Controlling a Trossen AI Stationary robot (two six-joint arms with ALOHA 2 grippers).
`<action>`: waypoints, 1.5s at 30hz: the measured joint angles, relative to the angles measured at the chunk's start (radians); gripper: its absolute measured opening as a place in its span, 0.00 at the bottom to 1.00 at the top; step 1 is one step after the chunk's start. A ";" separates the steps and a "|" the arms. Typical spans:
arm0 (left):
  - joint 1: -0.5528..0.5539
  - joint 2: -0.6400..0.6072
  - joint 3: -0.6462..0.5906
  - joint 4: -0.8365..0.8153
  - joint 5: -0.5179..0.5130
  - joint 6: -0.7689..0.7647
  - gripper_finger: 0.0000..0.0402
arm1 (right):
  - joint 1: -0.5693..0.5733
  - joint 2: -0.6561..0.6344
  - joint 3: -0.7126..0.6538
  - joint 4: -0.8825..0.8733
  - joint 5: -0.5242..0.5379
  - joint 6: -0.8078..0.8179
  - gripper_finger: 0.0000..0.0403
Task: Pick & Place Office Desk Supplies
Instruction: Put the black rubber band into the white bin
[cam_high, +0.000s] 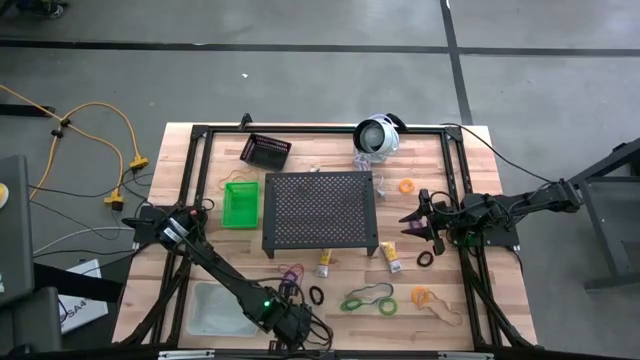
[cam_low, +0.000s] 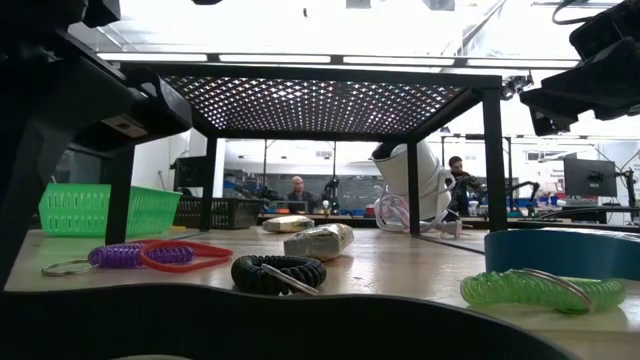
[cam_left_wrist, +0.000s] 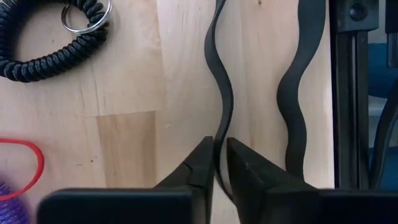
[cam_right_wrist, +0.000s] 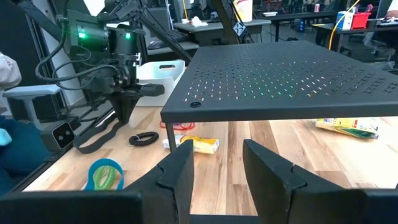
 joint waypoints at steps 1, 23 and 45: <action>0.002 0.000 0.000 0.000 0.000 0.000 0.04 | 0.000 0.000 0.000 0.000 0.000 0.000 0.31; -0.007 -0.045 0.001 -0.019 -0.077 0.125 0.00 | 0.000 0.000 0.000 0.000 0.000 0.000 0.31; -0.071 -0.373 0.002 -0.143 -0.441 0.352 0.00 | 0.000 0.000 0.000 0.000 0.000 0.000 0.31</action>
